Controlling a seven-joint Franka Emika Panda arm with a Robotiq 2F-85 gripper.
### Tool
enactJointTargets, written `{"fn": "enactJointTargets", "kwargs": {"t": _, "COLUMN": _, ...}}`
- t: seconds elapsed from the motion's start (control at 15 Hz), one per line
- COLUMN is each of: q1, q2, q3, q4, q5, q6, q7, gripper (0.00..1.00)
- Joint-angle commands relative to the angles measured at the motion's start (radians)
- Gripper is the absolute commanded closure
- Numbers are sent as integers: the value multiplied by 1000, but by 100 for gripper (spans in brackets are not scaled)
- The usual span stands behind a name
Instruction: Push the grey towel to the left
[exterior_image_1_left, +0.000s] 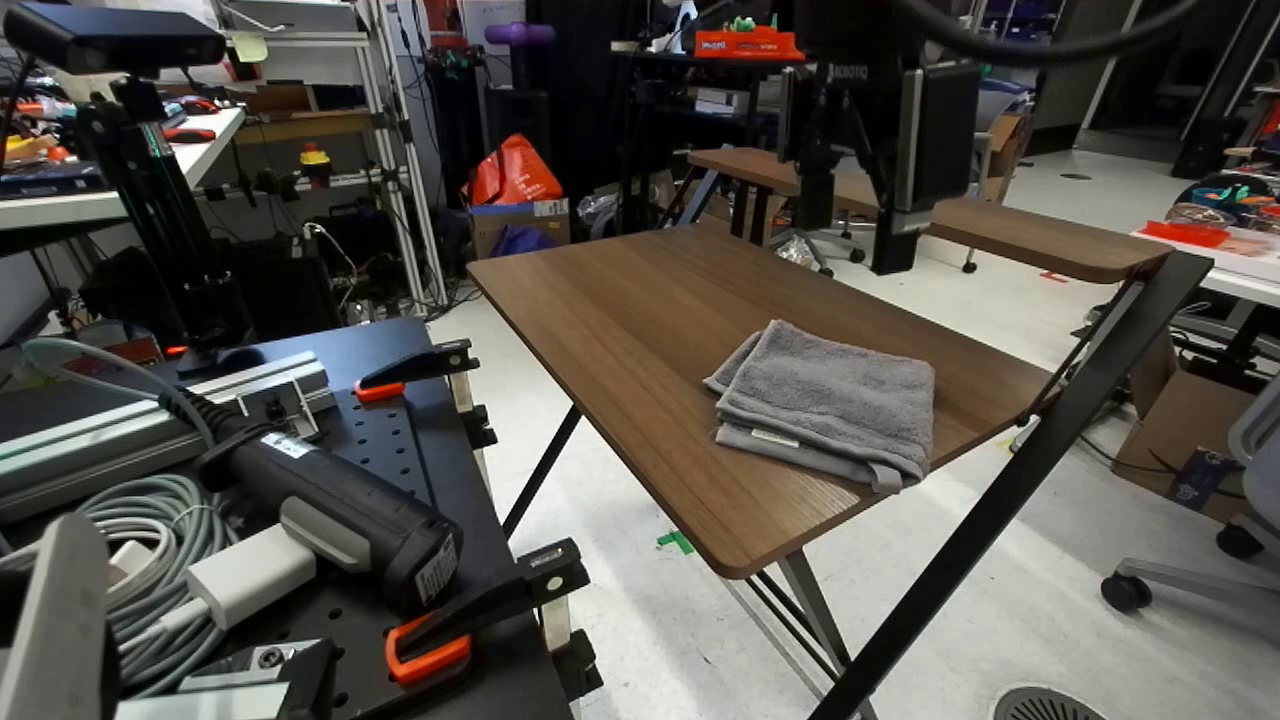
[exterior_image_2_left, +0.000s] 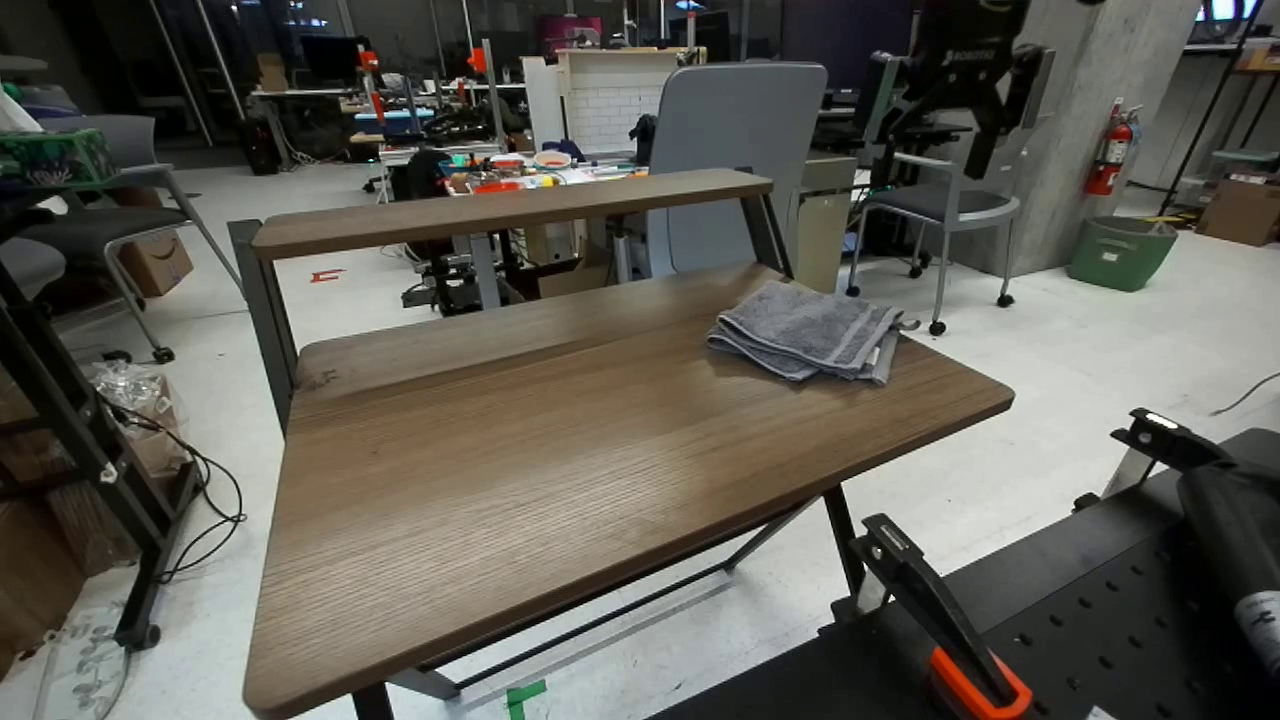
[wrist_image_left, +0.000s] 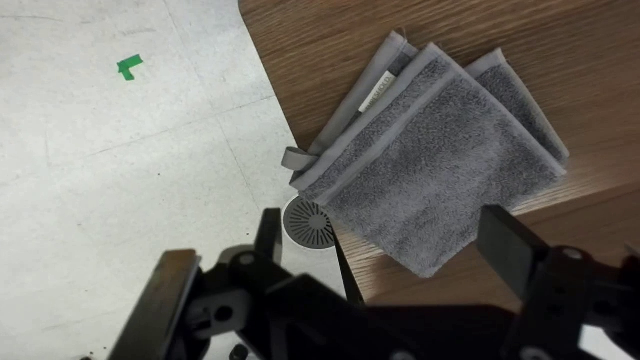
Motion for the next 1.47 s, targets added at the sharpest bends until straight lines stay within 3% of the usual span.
{"fn": "enactJointTargets", "kwargs": {"t": 0.0, "q1": 17, "q2": 138, "q3": 0, "q4": 126, "q5": 64, "q6": -27, "q7": -62, "gripper": 0}}
{"fn": "enactJointTargets", "kwargs": {"t": 0.6, "q1": 17, "q2": 366, "q3": 12, "q4": 317, "q5": 77, "q6": -110, "q7": -211, "gripper": 0}}
{"fn": "enactJointTargets", "kwargs": {"t": 1.13, "q1": 36, "q2": 553, "q3": 0, "q4": 523, "q5": 58, "q6": -246, "q7": -212, "gripper": 0}}
{"fn": "enactJointTargets", "kwargs": {"t": 1.4, "q1": 83, "q2": 636, "q3": -6, "q4": 613, "q5": 42, "q6": -300, "q7": -180, "gripper": 0}}
